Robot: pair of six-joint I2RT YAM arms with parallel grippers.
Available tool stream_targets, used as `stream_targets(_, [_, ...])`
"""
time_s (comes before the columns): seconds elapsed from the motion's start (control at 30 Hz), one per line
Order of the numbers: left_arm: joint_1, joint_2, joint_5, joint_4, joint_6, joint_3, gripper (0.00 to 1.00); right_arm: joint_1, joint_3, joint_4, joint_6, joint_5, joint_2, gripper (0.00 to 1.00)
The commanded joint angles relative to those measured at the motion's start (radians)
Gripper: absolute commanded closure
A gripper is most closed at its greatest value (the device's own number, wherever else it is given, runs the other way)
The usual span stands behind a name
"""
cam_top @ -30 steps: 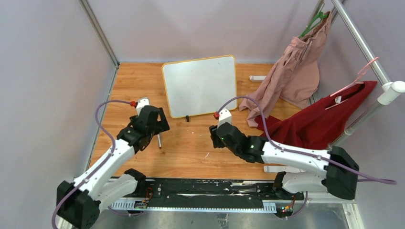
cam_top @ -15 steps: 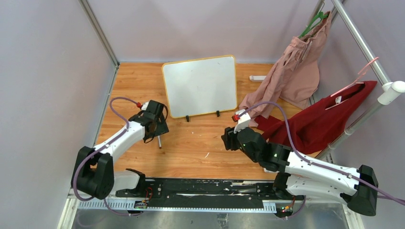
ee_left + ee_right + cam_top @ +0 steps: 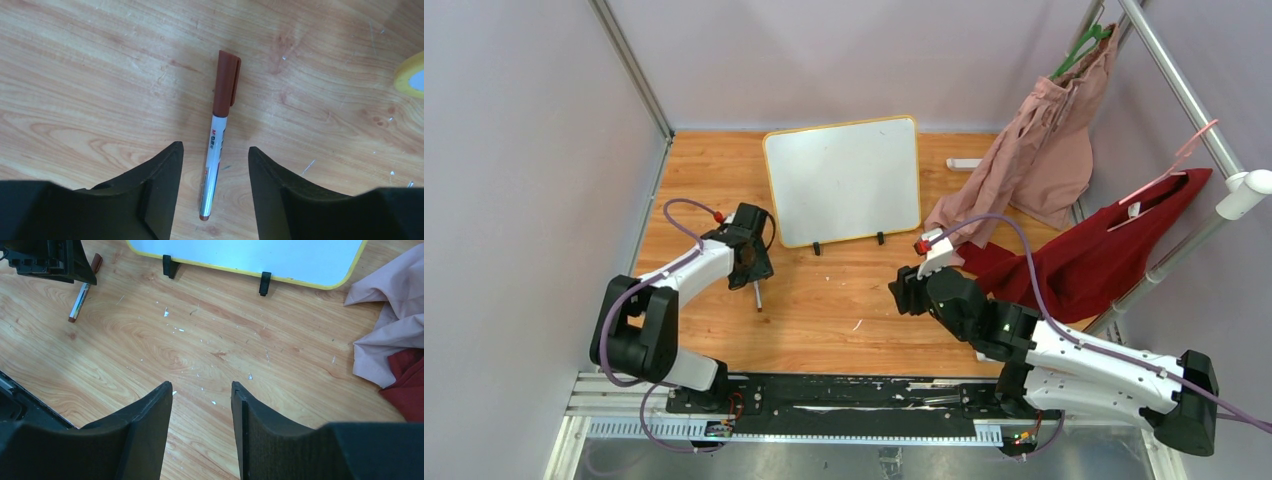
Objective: Write a sentence on the whiteboard
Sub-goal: Open the whiteboard marker at the center of the board.
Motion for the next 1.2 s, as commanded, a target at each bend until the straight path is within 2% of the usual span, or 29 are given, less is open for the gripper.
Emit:
stream_targets(0.0, [0.024, 0.022, 0.046, 0.064, 0.043, -0.002, 0.46, 0.008, -0.015, 0.005, -0.018, 0.008, -0.029, 0.49])
stream_targets(0.43, [0.065, 0.119, 0.053, 0.067, 0.062, 0.007, 0.53, 0.008, -0.029, 0.005, -0.014, 0.002, -0.061, 0.49])
stream_targets(0.57, [0.065, 0.131, 0.057, 0.064, 0.059, -0.003, 0.58, 0.008, -0.041, -0.001, -0.004, 0.011, -0.079, 0.49])
stream_targets(0.83, [0.065, 0.094, 0.05, 0.046, 0.051, -0.029, 0.73, 0.008, -0.051, -0.02, 0.007, 0.018, -0.107, 0.49])
stream_targets(1.03, [0.065, 0.013, 0.061, 0.017, 0.049, -0.048, 0.98, 0.008, -0.039, -0.033, 0.012, 0.009, -0.109, 0.49])
stream_targets(1.17, [0.065, -0.111, 0.092, -0.012, 0.04, -0.07, 1.0, 0.008, -0.029, -0.029, 0.0, -0.015, -0.105, 0.49])
